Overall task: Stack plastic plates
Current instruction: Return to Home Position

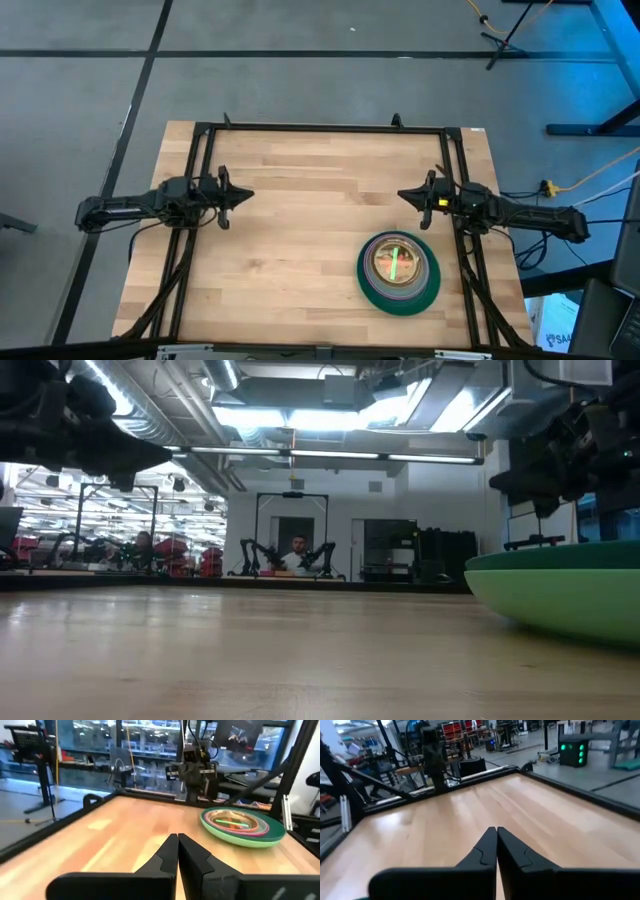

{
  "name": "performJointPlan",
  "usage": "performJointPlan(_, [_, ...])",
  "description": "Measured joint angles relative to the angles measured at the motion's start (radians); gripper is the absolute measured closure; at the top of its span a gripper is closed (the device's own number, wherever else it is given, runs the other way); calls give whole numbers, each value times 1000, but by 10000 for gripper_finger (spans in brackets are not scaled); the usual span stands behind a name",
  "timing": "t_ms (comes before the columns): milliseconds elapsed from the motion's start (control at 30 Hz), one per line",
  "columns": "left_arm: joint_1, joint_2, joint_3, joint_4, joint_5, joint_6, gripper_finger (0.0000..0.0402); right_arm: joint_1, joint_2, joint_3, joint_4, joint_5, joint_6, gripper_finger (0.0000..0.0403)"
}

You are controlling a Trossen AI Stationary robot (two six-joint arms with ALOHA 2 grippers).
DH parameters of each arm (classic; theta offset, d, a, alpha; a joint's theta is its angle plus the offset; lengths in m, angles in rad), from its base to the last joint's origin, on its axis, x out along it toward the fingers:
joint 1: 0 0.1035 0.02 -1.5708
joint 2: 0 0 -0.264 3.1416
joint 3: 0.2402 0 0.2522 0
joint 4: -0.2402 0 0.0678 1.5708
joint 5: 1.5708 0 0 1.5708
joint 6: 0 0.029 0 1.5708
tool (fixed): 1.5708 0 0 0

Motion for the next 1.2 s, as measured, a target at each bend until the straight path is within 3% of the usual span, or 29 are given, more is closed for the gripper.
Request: performJointPlan(1200, [0, 0, 0, 6, -13, 3, 396, 0, 18, 0, -7, -15, 13, 398])
